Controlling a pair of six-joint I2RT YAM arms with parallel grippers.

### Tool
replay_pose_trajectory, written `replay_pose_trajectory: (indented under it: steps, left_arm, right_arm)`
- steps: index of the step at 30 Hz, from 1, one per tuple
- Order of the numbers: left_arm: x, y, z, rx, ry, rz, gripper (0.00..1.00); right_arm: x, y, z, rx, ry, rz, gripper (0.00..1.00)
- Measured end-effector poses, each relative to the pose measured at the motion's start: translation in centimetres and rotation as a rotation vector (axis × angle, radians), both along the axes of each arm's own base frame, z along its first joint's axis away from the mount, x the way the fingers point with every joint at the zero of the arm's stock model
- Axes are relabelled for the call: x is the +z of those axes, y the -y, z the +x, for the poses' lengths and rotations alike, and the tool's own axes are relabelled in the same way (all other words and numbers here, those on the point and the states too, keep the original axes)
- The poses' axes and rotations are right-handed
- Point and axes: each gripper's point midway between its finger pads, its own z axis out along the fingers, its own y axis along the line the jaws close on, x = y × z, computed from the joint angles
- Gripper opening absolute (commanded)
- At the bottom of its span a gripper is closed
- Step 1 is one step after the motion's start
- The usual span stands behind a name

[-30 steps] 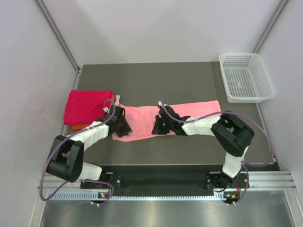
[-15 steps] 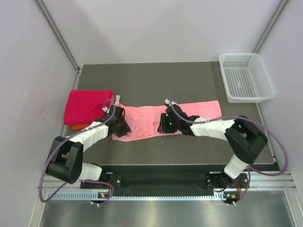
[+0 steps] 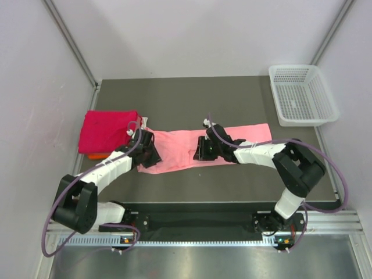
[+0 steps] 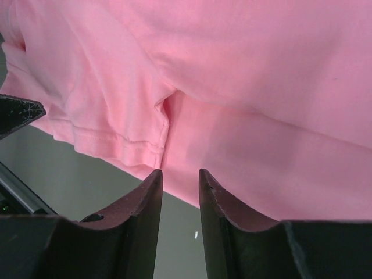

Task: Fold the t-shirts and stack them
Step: Fold the tshirt

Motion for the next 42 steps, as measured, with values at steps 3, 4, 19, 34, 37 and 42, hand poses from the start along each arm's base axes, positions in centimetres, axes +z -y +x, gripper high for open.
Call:
replay_pose_trajectory:
  steps: [3,4,19,34,37,42]
  left_arm:
    - [0.1,0.6,-0.2,-0.019,0.001,-0.005,0.38]
    - [0.1,0.6,-0.2,-0.022,-0.001,-0.006,0.38]
    - [-2.4,0.5,-0.1,0.011,-0.071,0.022,0.38]
    - [-2.2,0.4,0.1,0.031,-0.06,0.029,0.42]
    - [-2.0,0.1,-0.2,0.028,-0.045,0.033,0.47]
    - [-0.1,-0.5,-0.9,0.029,0.023,0.023,0.55]
  right_arm:
    - [-0.4,-1.0,-0.1,0.025,-0.015,0.01,0.32]
    - [-0.5,-1.4,-0.2,0.033,-0.019,0.017,0.32]
    - [-2.1,-4.1,-1.0,0.081,-0.069,0.051,0.09]
    - [-0.9,-2.3,0.0,0.026,0.007,-0.017,0.33]
    - [0.0,-0.9,0.0,0.003,0.035,-0.024,0.34]
    - [1.8,2.9,0.5,-0.08,0.089,-0.043,0.35]
